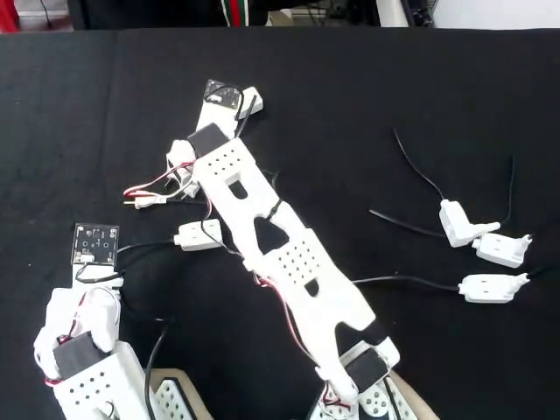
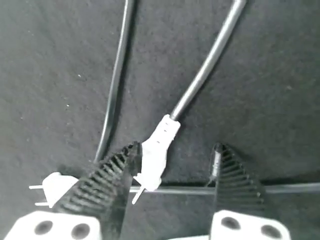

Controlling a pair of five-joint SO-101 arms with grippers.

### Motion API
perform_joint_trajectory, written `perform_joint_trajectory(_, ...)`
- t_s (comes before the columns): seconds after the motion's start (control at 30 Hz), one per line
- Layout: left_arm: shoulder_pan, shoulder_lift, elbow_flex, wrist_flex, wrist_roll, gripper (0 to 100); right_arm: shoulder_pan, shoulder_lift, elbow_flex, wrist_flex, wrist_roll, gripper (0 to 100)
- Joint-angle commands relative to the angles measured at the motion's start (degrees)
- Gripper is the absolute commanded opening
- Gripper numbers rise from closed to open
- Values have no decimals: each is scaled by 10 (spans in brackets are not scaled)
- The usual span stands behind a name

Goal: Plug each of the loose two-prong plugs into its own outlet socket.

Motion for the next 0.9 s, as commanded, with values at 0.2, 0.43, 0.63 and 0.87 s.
perform_joint_trajectory(0.2, 5, -4, 0, -6, -6, 30, -13, -30, 45, -47, -2, 58)
perform_joint_trajectory(0.43, 5, -4, 0, -6, -6, 30, -9, -38, 32, -25, 32, 12)
perform_joint_trajectory(0.63, 5, -4, 0, -6, -6, 30, 36, -46, -60, 105, 98, 12)
perform_joint_trajectory(0.87, 5, -4, 0, -6, -6, 30, 136, -48, -145, 162, 226, 11)
